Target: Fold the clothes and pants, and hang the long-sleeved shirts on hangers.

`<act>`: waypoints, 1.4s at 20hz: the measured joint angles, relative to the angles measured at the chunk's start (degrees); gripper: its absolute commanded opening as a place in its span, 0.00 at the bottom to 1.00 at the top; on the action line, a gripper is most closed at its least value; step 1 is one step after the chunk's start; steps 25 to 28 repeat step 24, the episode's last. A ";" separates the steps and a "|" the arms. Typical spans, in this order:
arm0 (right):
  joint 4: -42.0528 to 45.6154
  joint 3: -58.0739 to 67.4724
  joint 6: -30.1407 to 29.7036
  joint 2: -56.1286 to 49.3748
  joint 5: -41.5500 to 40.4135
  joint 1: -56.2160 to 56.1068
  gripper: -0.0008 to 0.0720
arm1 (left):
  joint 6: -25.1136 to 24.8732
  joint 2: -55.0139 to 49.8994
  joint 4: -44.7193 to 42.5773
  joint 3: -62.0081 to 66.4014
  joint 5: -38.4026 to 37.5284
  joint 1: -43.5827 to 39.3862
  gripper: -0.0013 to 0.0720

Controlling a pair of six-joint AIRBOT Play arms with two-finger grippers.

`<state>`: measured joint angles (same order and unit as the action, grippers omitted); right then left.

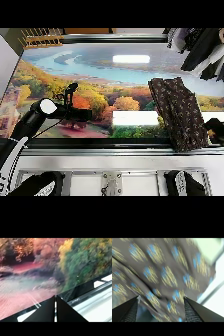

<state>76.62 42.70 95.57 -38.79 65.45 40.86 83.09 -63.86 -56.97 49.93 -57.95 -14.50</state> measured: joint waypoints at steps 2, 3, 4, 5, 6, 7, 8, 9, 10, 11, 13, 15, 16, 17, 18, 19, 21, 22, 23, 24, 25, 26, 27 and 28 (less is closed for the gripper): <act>-6.16 4.50 -7.04 0.02 -1.20 -2.36 0.82 | -0.17 0.00 0.00 1.33 -0.02 0.00 0.03; -9.77 6.08 -10.45 0.02 -1.55 -4.37 0.82 | -0.20 0.00 -0.02 2.45 -0.02 0.00 0.03; -12.79 7.15 -13.18 -0.04 -2.01 -6.78 0.81 | -0.22 0.00 -0.09 3.63 -0.02 0.00 0.03; -14.95 7.91 -15.30 -0.28 -2.49 -9.51 0.79 | -0.37 0.00 -0.22 4.96 0.00 0.00 0.03; -16.61 8.50 -17.07 -0.74 -2.84 -12.66 0.79 | -0.46 0.00 -0.22 6.23 0.11 0.09 0.03; -17.64 8.90 -18.27 -1.38 -3.15 -15.56 0.79 | -0.63 0.00 -0.26 7.54 0.28 0.28 0.03; -18.60 9.20 -19.34 -2.16 -3.37 -18.56 0.79 | -0.68 0.00 -0.26 8.72 0.39 0.57 0.03; -19.32 9.38 -20.04 -2.93 -3.54 -21.05 0.78 | -0.85 0.00 -0.37 9.84 0.55 0.98 0.03; -19.80 9.55 -20.65 -3.82 -3.65 -23.45 0.56 | -0.87 0.00 -0.39 10.73 0.68 1.49 0.03; -20.13 9.66 -21.07 -4.59 -3.87 -25.40 0.21 | -0.87 0.00 -0.37 11.45 0.79 2.03 0.03; -20.76 9.79 -21.64 -5.73 -3.93 -27.98 0.03 | -1.03 0.00 -0.24 12.28 0.83 3.06 0.03; -20.96 9.86 -21.92 -6.36 -4.00 -29.24 0.03 | -1.05 0.00 -0.17 12.70 0.74 3.80 0.03; -21.05 9.88 -22.10 -6.56 -3.98 -29.64 0.03 | -1.03 0.00 -0.15 12.81 0.70 4.07 0.03; -21.20 9.88 -22.10 -6.69 -4.00 -29.90 0.03 | -1.03 0.00 -0.11 12.90 0.72 4.24 0.03; -21.20 9.88 -22.10 -6.80 -4.02 -30.12 0.03 | -1.03 0.00 0.00 12.96 0.70 4.37 0.03; -21.29 9.88 -22.12 -6.86 -4.02 -30.25 0.03 | -1.03 0.00 0.02 13.00 0.70 4.46 0.03; -21.33 9.88 -22.16 -6.95 -4.00 -30.42 0.03 | -1.03 0.00 0.02 13.07 0.70 4.59 0.03; -21.35 9.88 -22.29 -6.97 -4.00 -30.47 0.03 | -1.03 0.00 0.02 13.09 0.70 4.63 0.03; -21.35 9.88 -22.29 -6.97 -4.00 -30.51 0.03 | -1.03 0.00 0.02 13.09 0.70 4.66 0.03; -21.35 9.88 -22.29 -6.97 -4.00 -30.53 0.03 | -1.03 0.00 0.04 13.09 0.70 4.66 0.03; -21.35 9.88 -22.29 -6.97 -4.00 -30.53 0.03 | -1.03 0.00 0.04 13.09 0.70 4.66 0.03; -21.35 9.88 -22.29 -6.97 -4.00 -30.53 0.03 | -1.03 0.00 0.04 13.09 0.70 4.66 0.03; -21.35 9.88 -22.29 -6.97 -4.00 -30.53 0.03 | -1.03 0.00 0.04 13.09 0.70 4.66 0.03; -21.35 9.88 -22.29 -6.97 -4.00 -30.53 0.03 | -1.03 0.00 0.04 13.09 0.70 4.66 0.03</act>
